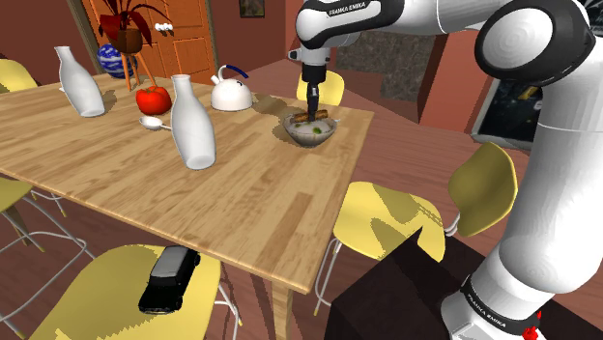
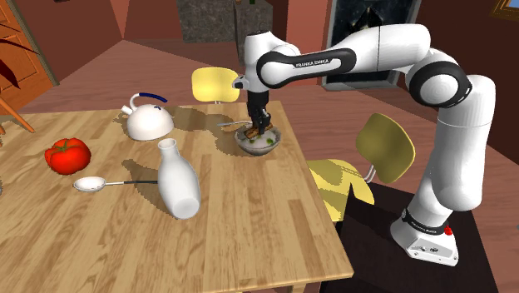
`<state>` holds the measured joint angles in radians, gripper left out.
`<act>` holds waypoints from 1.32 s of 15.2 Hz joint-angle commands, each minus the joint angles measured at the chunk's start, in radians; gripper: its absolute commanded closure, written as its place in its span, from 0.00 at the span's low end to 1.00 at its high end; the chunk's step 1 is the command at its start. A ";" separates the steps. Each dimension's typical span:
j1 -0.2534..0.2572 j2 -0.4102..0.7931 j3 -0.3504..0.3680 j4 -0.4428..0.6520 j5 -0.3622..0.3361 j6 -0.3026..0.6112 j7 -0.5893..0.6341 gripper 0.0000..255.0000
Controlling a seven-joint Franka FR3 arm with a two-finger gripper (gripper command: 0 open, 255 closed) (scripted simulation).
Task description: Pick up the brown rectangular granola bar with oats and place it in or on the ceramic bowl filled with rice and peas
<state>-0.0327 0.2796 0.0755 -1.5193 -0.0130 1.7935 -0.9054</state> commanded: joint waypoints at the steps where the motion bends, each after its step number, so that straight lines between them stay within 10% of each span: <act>1: 0.000 0.000 0.000 0.000 0.000 0.000 0.000 1.00; 3: 0.000 0.000 0.000 0.000 0.000 0.000 0.000 1.00; 4: 0.000 0.000 0.000 0.000 0.000 0.001 0.000 0.00; 20: 0.001 0.010 0.000 0.141 -0.001 -0.131 0.000 0.00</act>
<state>-0.0313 0.2894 0.0760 -1.3783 -0.0135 1.6626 -0.9053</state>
